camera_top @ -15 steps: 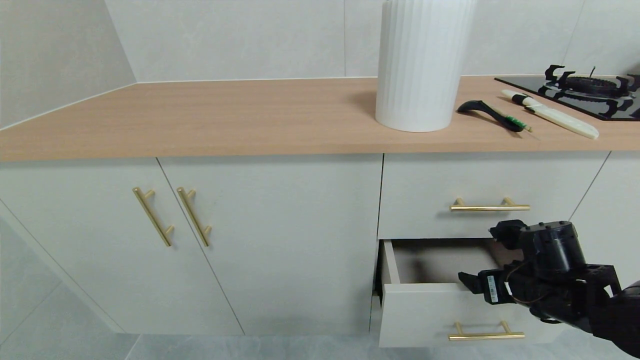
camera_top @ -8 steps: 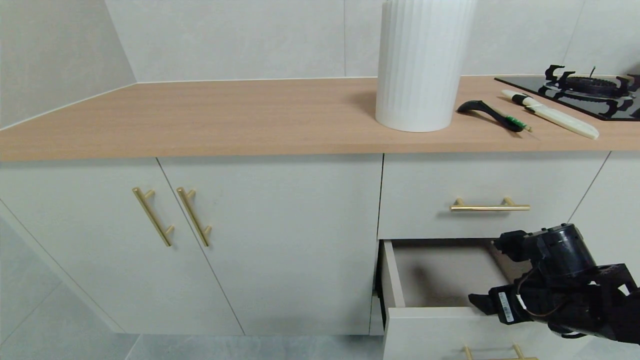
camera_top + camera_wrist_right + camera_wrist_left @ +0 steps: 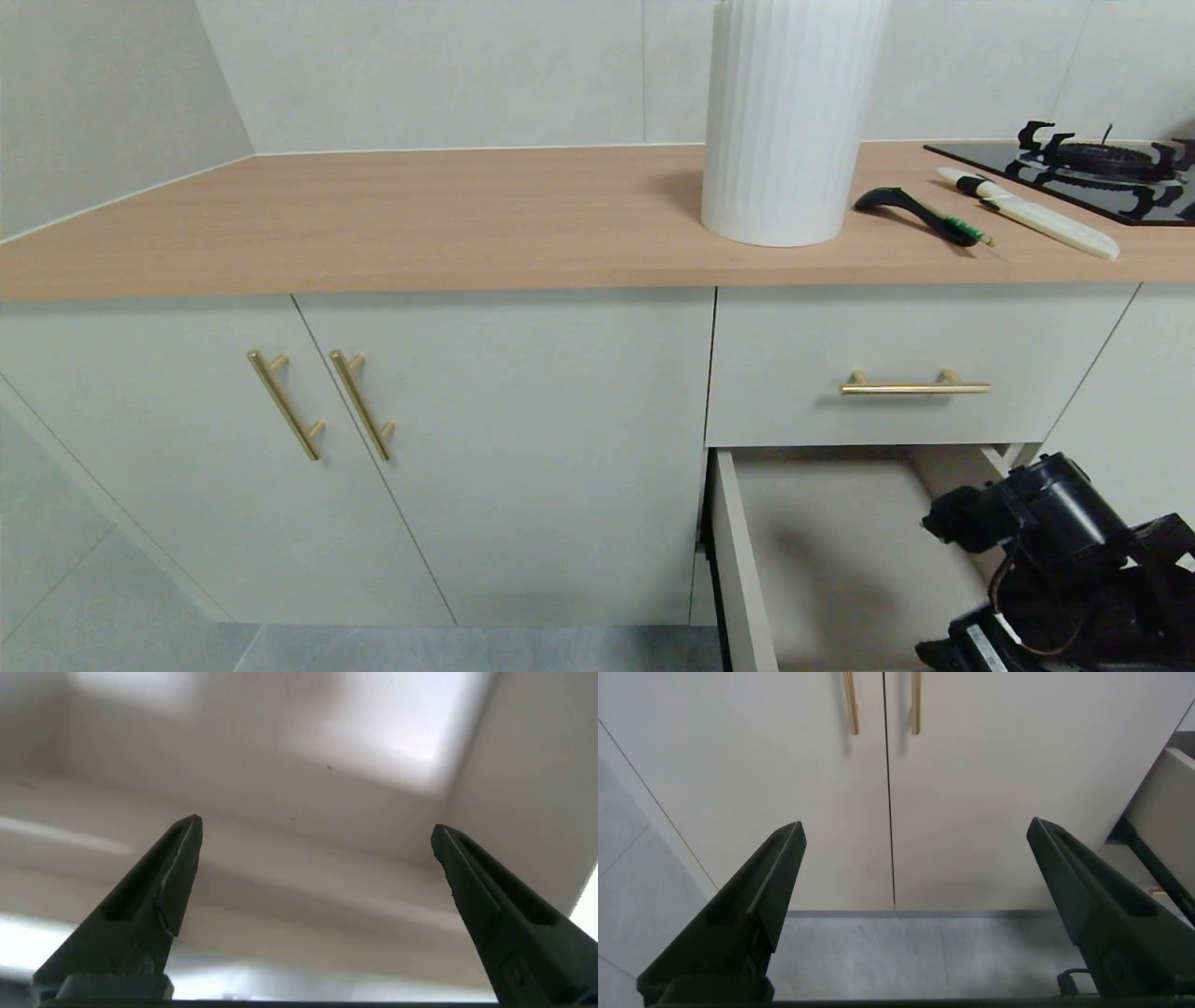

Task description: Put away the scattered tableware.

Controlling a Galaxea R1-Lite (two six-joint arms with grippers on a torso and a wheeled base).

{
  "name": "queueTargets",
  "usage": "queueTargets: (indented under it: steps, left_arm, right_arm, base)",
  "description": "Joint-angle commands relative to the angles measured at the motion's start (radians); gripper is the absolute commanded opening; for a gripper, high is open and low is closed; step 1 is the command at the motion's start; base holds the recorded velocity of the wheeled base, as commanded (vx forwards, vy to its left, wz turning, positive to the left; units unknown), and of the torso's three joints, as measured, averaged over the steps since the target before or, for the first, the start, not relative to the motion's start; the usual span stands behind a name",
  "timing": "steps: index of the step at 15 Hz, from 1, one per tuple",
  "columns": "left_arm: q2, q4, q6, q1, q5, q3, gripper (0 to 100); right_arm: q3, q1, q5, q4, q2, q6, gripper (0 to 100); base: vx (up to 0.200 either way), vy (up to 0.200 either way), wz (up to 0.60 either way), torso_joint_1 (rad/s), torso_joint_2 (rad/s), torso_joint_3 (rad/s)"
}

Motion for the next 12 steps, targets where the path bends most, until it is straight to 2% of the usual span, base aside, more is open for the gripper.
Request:
queueTargets:
  steps: [1,3,7,9,10,12]
  left_arm:
    - [0.001,0.000,0.000,0.000,0.000,0.000,100]
    - [0.001,0.000,0.000,0.000,0.000,0.000,100]
    - [0.001,0.000,0.000,0.000,0.000,0.000,100]
    - [0.001,0.000,0.000,0.000,0.000,0.000,100]
    - [0.001,0.000,0.000,0.000,0.000,0.000,100]
    - [0.001,0.000,0.000,0.000,0.000,0.000,100]
  right_arm:
    - [-0.003,0.017,0.000,0.016,-0.033,-0.010,100]
    - [0.003,0.034,0.000,0.096,-0.062,-0.066,100]
    - [-0.023,0.032,-0.005,0.083,-0.082,-0.060,100]
    - [-0.056,0.032,-0.005,0.071,-0.107,-0.001,100]
    - [-0.107,0.032,-0.001,0.045,-0.145,0.111,100]
    - [-0.161,0.032,0.003,0.019,-0.219,0.207,100]
  base:
    - [0.000,0.000,0.00,0.000,0.00,0.000]
    - [0.000,0.000,0.00,0.000,0.00,0.000]
    - [0.000,0.000,0.00,0.000,0.00,0.000]
    - [0.000,0.000,0.00,0.000,0.00,0.000]
    - [0.000,0.000,0.00,0.000,0.00,0.000]
    - [0.000,0.000,0.00,0.000,0.00,0.000]
